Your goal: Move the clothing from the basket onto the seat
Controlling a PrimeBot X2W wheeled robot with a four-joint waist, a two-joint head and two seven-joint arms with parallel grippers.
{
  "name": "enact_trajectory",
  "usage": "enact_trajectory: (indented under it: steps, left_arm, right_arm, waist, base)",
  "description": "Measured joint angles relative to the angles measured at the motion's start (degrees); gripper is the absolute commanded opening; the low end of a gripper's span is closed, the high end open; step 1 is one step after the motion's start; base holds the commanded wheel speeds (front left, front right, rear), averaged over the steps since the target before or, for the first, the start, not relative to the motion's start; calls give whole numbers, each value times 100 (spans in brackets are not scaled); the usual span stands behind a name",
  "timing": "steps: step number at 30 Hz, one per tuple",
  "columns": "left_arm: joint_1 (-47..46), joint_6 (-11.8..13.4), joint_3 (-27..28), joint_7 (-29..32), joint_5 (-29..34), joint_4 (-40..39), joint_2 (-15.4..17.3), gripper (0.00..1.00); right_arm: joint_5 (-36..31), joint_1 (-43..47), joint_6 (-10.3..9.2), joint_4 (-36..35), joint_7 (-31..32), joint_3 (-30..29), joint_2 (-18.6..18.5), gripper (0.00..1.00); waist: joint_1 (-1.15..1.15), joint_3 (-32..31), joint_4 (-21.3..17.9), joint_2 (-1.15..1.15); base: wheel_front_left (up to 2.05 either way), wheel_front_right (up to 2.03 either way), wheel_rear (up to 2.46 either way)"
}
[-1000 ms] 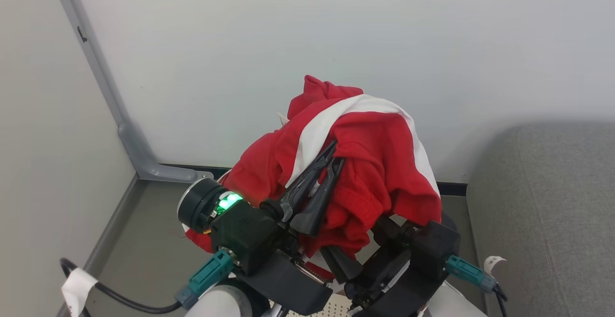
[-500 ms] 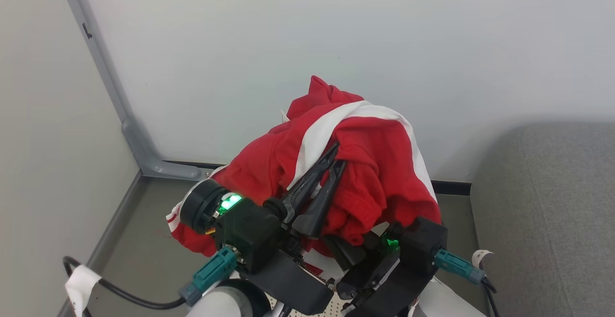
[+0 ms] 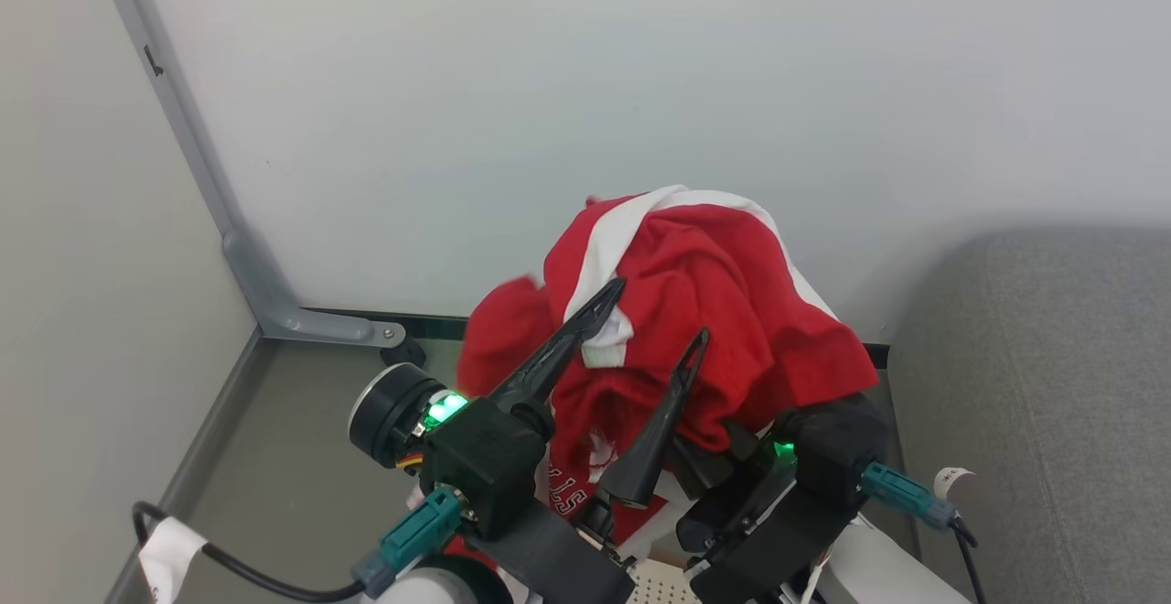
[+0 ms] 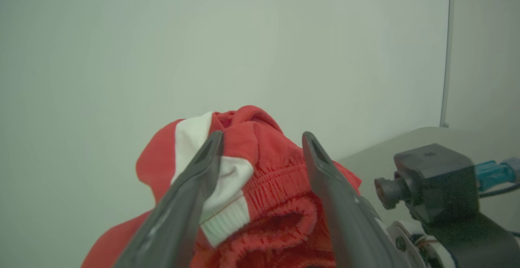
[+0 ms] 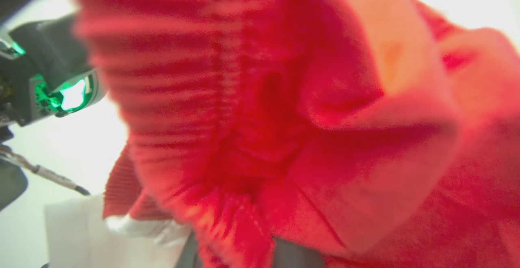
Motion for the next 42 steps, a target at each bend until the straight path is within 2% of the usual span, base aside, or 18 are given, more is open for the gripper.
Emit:
enact_trajectory:
  steps: [11,18,32,42]
  left_arm:
    - [357,2,-83,94,26,-55,185,100]
    - [923,69,-200,155,27,-84,381,100]
    - [1518,201,-266,153,81,-44,610,100]
    - [1532,205,-369,94,233,-15,631,100]
  right_arm:
    - [-66,9,-12,-10,-7,-383,-277,0]
    - [-88,23,-113,-112,-8,-797,-547,0]
    - [-118,196,-446,-158,-9,-1753,-1243,0]
    - [-55,277,-644,-118,-9,-2360,-1525,0]
  waist:
    - [0,15,-93,0]
    - [0,48,-253,0]
    - [0,201,-689,0]
    - [0,442,-1047,0]
  base:
    - [0,0,0]
    - [0,0,0]
    - [0,0,0]
    - [0,0,0]
